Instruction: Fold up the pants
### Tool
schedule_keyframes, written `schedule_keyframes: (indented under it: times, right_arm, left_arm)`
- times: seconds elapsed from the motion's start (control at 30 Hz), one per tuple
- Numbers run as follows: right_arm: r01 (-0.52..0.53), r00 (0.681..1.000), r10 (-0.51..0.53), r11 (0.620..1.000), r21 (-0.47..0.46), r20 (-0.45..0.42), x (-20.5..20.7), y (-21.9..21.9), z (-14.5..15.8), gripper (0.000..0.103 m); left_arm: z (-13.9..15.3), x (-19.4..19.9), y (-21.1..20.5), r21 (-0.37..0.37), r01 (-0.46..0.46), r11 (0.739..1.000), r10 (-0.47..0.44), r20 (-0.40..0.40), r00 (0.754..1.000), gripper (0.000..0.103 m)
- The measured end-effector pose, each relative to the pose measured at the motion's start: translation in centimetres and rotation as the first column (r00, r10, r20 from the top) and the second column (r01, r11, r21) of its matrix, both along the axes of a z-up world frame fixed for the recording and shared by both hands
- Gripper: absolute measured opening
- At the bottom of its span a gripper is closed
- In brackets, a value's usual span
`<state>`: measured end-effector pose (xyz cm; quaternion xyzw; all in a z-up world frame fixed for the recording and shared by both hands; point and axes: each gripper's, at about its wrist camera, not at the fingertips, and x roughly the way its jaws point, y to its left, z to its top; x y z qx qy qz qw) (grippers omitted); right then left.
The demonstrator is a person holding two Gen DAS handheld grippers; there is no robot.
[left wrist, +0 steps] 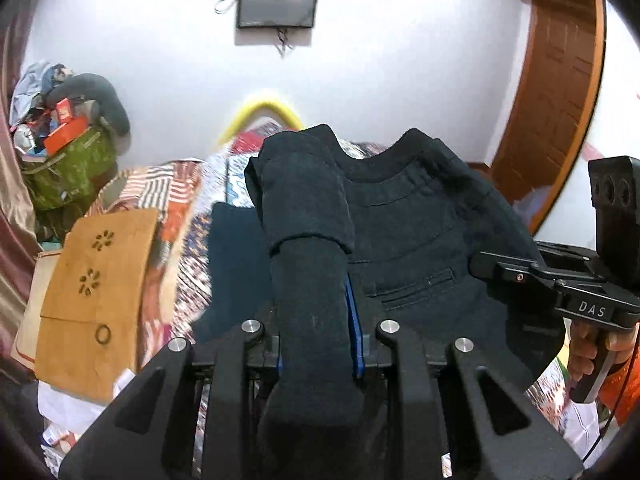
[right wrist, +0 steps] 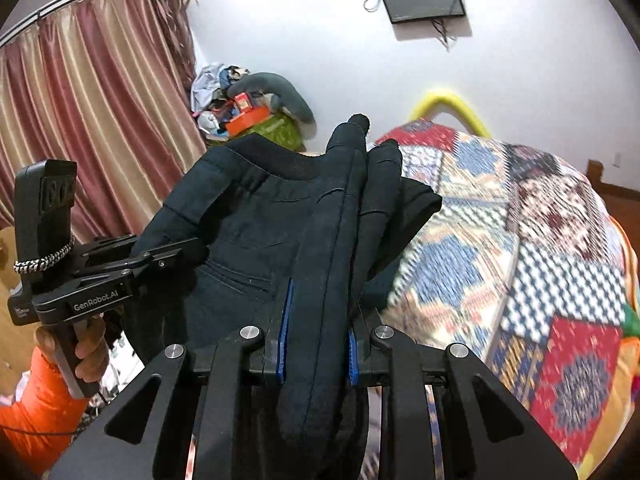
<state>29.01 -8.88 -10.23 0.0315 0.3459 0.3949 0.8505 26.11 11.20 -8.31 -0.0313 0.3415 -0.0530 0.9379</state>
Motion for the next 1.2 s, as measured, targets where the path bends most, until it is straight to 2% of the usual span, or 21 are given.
schedule_keyframes:
  times: [0.2, 0.4, 0.67, 0.77, 0.87, 0.93, 1.03, 1.2]
  right_arm:
    - [-0.026, 1.000, 0.026, 1.000, -0.002, -0.003, 3.4, 4.7, -0.5, 0.019]
    - [-0.019, 0.998, 0.019, 1.000, 0.000, -0.059, 7.2, 8.9, -3.7, 0.019]
    - [-0.003, 0.992, -0.009, 0.996, -0.091, -0.129, 11.8, 12.7, -9.8, 0.019]
    - [-0.003, 0.989, -0.018, 0.990, -0.142, -0.147, 13.5, 13.3, -12.0, 0.020]
    - [-0.020, 0.985, -0.020, 0.973, -0.231, -0.169, 14.6, 13.9, -14.1, 0.021]
    - [-0.020, 0.987, -0.026, 0.959, -0.282, -0.157, 14.7, 13.8, -15.0, 0.024]
    - [-0.001, 0.988, -0.039, 0.964, -0.266, -0.146, 14.0, 12.7, -15.0, 0.029]
    - [0.031, 0.991, -0.068, 0.953, -0.301, -0.113, 11.2, 11.2, -12.5, 0.029]
  left_arm:
    - [-1.3, 3.4, 4.1, -0.017, -0.065, 0.998, 0.066, 0.025, 0.998, 0.023]
    - [-5.6, 7.4, 7.4, 0.013, -0.163, 0.987, 0.162, 0.012, 0.987, 0.023]
    - [-13.5, 13.9, 10.1, 0.044, -0.183, 0.982, 0.187, -0.090, 0.978, 0.024]
    - [-16.9, 16.3, 10.4, 0.029, -0.176, 0.984, 0.178, -0.163, 0.970, 0.026]
    - [-20.5, 18.1, 10.3, 0.033, -0.174, 0.984, 0.177, -0.243, 0.954, 0.032]
    - [-21.7, 18.2, 9.9, 0.058, -0.181, 0.982, 0.190, -0.254, 0.948, 0.040]
    - [-21.7, 17.7, 9.6, 0.093, -0.181, 0.979, 0.198, -0.231, 0.953, 0.043]
    - [-20.0, 16.5, 9.3, 0.110, -0.175, 0.978, 0.199, -0.271, 0.942, 0.044]
